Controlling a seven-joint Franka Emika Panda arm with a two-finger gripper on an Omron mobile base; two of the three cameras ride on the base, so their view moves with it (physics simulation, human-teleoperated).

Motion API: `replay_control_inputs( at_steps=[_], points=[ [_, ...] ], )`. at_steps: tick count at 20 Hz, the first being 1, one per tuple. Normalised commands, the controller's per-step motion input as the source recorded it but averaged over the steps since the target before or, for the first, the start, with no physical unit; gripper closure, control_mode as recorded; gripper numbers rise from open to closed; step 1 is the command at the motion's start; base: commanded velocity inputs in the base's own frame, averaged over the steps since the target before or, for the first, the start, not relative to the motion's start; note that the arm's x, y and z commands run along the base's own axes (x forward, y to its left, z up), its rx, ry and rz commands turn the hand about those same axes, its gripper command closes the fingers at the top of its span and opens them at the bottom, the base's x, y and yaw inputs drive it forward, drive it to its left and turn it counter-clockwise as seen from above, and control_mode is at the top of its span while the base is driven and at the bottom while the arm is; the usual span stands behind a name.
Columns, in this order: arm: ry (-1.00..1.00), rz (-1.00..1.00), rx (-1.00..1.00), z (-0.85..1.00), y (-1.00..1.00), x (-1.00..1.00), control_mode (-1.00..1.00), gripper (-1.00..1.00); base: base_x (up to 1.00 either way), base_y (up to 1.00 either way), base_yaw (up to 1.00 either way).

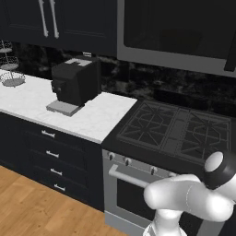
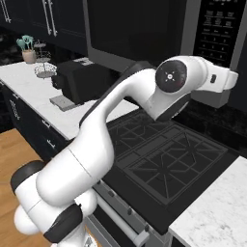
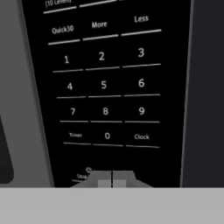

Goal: Pick the cucumber from the sink and place it in the bowl. Then pick the bowl and place it in the microwave. Then close the microwave door and press the start button.

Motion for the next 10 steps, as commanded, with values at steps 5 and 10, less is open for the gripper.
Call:
replay_control_inputs(
  at_steps=[5, 10],
  points=[
    [0.0, 0.06, 0.02, -0.1, -0.47, 0.4, -1.0, 1.0, 0.0, 0.0, 0.0],
    [0.0, 0.09, 0.03, -0.16, -0.39, 0.5, -1.0, 1.0, 0.0, 0.0, 0.0]
  ],
)
